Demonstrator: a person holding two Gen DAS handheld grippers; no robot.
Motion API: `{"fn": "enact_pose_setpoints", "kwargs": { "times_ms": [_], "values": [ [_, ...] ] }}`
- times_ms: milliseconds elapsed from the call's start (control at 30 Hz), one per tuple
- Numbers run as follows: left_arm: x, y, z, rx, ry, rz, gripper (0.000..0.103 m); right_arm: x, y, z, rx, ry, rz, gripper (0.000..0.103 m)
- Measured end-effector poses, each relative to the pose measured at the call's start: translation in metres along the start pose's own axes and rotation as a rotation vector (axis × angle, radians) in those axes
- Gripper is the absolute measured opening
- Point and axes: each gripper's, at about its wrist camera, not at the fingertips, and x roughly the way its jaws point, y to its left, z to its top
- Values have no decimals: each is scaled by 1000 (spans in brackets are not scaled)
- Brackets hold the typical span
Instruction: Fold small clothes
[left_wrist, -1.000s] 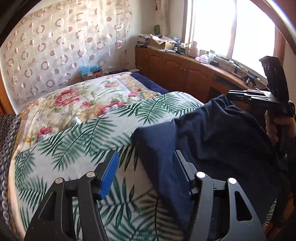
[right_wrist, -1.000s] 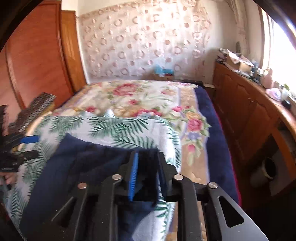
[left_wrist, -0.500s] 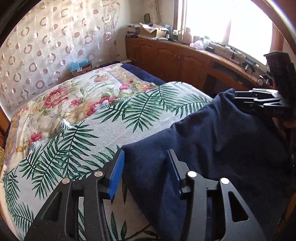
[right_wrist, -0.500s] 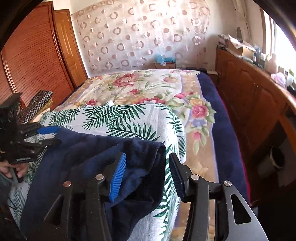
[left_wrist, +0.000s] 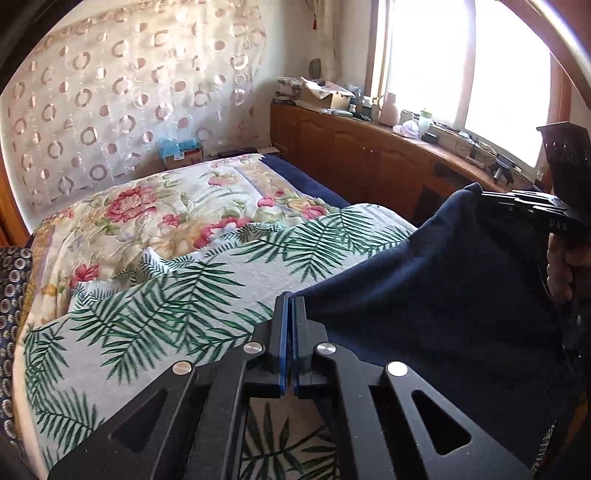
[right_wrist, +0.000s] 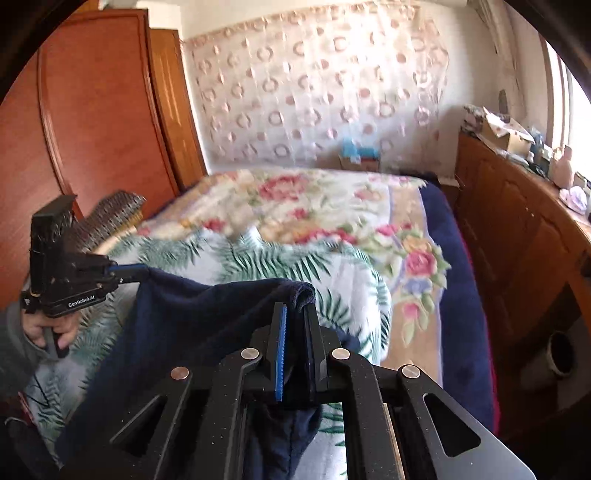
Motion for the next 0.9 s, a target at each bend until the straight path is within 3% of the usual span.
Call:
{"fn": "enact_pose_setpoints", "kwargs": {
  "times_ms": [133,367,433,467,533,567,633,667,733,767,800,900],
  "values": [
    [10,7,-2,0,18,67,0,14,-1,4,-13,22,-12,9],
    [5,14,-5,-16,25,61,1,61,-11,-6,-36,159,-99,9],
    [2,13,-6,-16,23,59,1,56,-15,-6,-20,160,-107,22],
    [-1,12,-7,-15,23,58,2,52,-16,-5,-9,150,-119,34],
    [-7,9,-9,-7,16,56,23,39,-17,-4,5,132,-144,43],
    [-12,7,-11,-1,4,50,27,32,-13,-5,6,124,-152,45],
    [-18,5,-13,5,-8,46,42,18,-1,-9,-6,111,-166,46],
    [-22,4,-14,4,-9,37,45,9,3,-12,-12,102,-173,46],
    [-28,2,-17,-7,2,19,68,4,21,-21,-24,96,-176,46],
    [-32,0,-19,-12,5,9,74,-3,28,-26,-31,93,-179,46],
    [-35,-2,-21,-14,0,2,79,-8,32,-31,-36,91,-182,46],
    [-46,-10,-32,-3,5,-4,79,-24,45,-48,-33,89,-175,46]
  ]
}}
